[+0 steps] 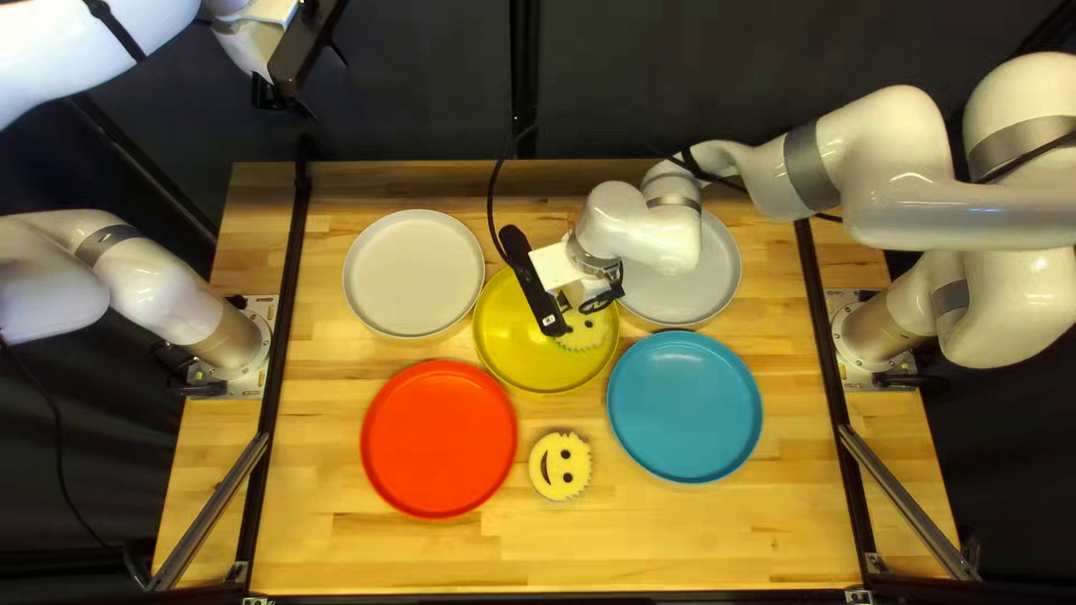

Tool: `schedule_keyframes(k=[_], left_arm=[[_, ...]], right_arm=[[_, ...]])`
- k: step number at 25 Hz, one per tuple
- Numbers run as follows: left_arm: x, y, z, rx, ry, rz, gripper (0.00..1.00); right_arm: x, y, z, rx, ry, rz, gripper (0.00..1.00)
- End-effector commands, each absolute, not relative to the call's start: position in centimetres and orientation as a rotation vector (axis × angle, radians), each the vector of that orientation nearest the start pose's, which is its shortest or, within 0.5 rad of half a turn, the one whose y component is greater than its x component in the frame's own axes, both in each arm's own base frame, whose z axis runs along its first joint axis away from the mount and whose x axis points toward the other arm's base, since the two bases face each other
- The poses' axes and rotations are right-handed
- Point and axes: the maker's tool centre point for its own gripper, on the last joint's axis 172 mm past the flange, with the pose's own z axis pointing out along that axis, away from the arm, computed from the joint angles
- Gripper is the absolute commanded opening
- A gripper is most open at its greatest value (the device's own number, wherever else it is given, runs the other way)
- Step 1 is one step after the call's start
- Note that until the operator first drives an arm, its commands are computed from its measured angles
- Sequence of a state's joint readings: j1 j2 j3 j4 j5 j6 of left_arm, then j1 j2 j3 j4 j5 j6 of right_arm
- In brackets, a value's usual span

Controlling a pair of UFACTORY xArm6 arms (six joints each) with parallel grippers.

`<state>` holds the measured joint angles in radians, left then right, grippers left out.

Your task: Pick up sponge and scrub the plate

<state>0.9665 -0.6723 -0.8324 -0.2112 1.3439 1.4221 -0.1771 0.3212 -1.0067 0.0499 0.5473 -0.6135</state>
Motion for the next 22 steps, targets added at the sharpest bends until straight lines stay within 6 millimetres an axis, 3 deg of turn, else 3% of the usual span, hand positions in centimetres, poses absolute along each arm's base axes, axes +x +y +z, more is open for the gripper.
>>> schedule_keyframes(k=[1, 7, 17, 22], left_arm=[[23.0, 24.2, 33.0, -2.977, 0.642, -0.388, 1.00], [23.0, 24.2, 33.0, -2.977, 0.642, -0.388, 1.00], [23.0, 24.2, 33.0, -2.977, 0.642, -0.388, 1.00], [23.0, 24.2, 33.0, -2.977, 0.642, -0.388, 1.00]], right_arm=[[52.7, -9.9, 5.1, -3.097, -0.610, -0.219, 0.00], [52.9, -10.2, 5.5, -3.100, -0.599, -0.218, 0.00], [52.4, -3.8, 5.5, -3.104, -0.666, -0.218, 0.00], [52.5, -2.7, 5.5, -3.109, -0.693, -0.216, 0.00]])
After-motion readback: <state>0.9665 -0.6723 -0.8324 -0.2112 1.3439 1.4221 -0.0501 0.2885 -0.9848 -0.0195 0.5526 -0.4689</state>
